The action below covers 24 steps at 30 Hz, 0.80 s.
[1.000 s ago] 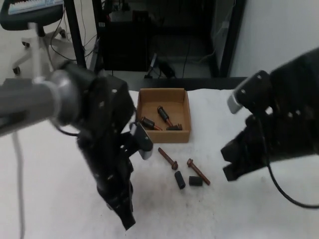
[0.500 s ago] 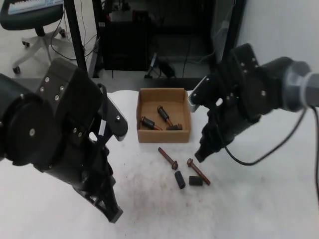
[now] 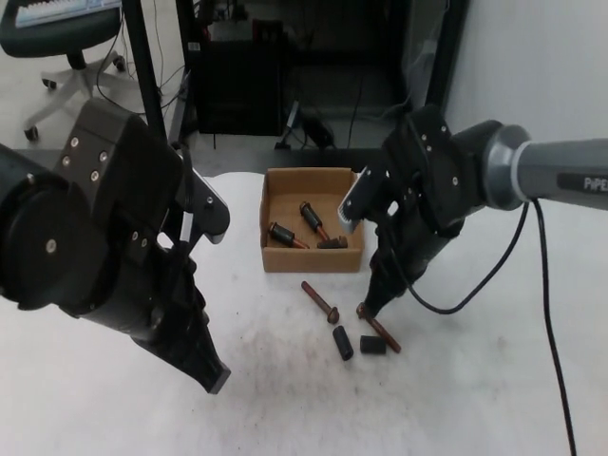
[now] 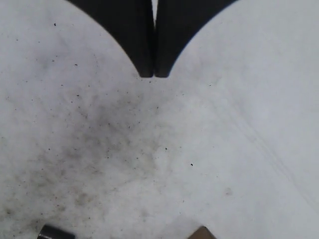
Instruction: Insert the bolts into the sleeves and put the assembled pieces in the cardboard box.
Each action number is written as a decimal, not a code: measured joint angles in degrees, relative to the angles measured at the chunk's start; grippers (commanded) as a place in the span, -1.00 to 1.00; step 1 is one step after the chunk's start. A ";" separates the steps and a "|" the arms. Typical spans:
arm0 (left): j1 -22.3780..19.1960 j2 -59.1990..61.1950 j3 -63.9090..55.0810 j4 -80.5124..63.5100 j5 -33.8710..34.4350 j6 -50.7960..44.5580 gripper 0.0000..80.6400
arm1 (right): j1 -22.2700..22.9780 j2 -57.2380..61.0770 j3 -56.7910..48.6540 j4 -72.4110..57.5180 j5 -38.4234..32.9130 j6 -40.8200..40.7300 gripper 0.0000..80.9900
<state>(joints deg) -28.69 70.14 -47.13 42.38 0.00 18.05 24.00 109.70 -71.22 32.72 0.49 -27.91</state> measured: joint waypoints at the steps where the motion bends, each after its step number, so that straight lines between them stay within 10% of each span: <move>1: 0.00 0.00 0.00 -0.11 0.00 0.00 -1.00 | 0.00 0.67 0.00 0.50 0.27 0.01 -0.45; 24: 0.00 0.00 0.00 -0.31 0.56 -1.29 -1.00 | 5.51 1.18 -0.06 3.01 6.05 -1.71 -0.31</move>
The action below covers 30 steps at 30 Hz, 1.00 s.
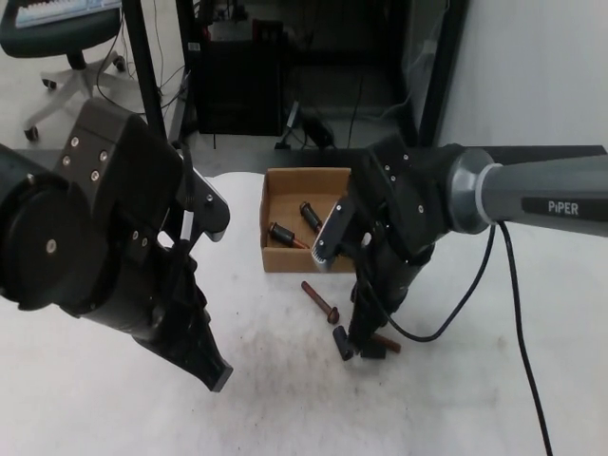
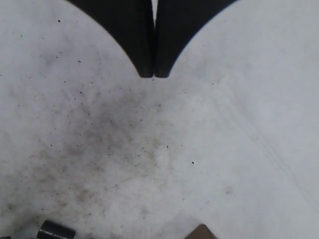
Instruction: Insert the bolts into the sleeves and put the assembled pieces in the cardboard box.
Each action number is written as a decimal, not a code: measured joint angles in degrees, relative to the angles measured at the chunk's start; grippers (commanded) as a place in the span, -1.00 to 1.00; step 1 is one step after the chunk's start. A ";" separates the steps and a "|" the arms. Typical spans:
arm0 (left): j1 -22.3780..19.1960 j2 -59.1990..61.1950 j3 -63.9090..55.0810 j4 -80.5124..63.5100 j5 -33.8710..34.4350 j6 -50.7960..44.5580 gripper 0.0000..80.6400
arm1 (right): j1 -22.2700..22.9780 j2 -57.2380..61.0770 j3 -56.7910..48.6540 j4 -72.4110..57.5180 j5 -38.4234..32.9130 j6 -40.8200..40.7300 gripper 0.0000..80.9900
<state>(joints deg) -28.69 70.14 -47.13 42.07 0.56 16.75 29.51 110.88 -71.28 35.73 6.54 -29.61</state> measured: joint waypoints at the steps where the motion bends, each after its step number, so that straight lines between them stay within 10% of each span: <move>1: 0.00 0.00 0.00 0.00 0.23 0.02 -1.00 | -0.17 0.00 0.00 0.52 0.59 -0.48 -0.31; 30: 0.00 0.00 0.00 0.32 3.42 -1.33 -1.00 | -1.06 -7.70 0.00 6.17 -11.38 -2.07 -0.31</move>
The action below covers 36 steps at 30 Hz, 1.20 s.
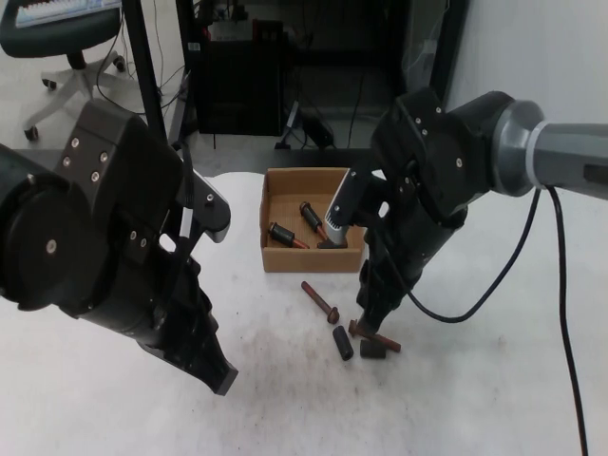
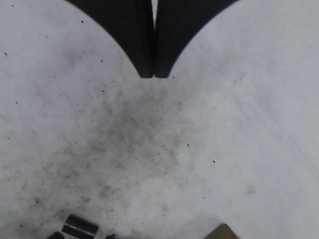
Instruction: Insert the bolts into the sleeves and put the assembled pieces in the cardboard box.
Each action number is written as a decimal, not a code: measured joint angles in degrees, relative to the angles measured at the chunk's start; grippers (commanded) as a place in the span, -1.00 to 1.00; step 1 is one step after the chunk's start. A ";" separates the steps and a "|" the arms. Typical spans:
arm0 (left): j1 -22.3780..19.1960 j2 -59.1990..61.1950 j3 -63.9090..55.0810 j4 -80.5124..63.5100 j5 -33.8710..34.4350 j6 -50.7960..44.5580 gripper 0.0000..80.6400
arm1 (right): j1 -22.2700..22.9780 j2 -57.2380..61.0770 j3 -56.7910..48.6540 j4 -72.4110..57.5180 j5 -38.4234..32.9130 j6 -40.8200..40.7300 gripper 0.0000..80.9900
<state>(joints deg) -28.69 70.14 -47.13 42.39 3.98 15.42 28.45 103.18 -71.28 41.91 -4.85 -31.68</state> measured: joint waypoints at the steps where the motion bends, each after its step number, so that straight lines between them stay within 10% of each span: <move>1: 0.00 0.00 0.00 0.00 0.00 0.00 -1.00 | -0.01 0.13 0.00 0.00 -0.23 0.00 -0.31; 36: 0.00 0.00 0.00 0.07 0.00 -0.40 -1.00 | 1.31 6.30 -0.37 1.53 -3.02 -2.26 -0.31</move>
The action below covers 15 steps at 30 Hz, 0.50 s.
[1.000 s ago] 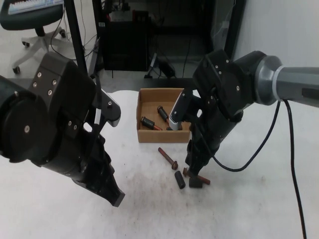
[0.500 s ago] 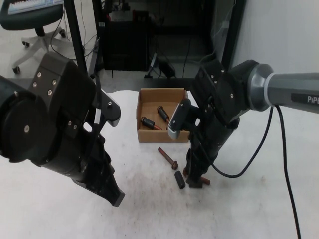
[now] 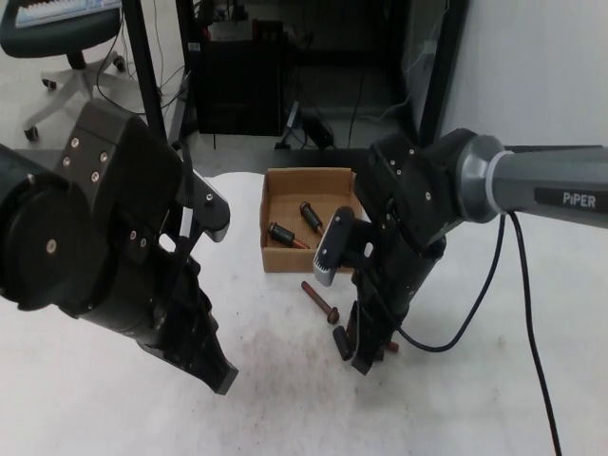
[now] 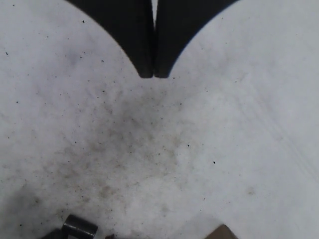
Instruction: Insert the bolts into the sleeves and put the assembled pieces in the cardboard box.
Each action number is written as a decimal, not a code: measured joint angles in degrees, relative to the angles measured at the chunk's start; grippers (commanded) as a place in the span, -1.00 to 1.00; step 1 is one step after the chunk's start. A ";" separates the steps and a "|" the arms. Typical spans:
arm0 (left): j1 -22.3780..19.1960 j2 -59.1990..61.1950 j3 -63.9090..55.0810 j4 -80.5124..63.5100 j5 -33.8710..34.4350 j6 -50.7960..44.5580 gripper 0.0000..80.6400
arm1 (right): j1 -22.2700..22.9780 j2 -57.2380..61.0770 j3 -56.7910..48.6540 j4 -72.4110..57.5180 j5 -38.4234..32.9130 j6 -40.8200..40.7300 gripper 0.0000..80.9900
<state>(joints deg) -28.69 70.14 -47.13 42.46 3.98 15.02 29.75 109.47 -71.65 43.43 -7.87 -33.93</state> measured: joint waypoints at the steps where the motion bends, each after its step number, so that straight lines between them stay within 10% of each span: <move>1: 0.00 0.00 0.00 0.00 0.00 0.00 -1.00 | -0.02 -0.01 0.00 0.00 0.00 -0.17 -0.31; 15: 0.00 0.00 0.00 0.00 0.00 0.00 -1.00 | -0.02 0.67 0.00 -3.19 3.46 -3.24 -0.31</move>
<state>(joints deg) -28.69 70.14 -47.13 42.46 3.98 15.02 29.73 110.15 -71.65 40.24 -4.41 -37.17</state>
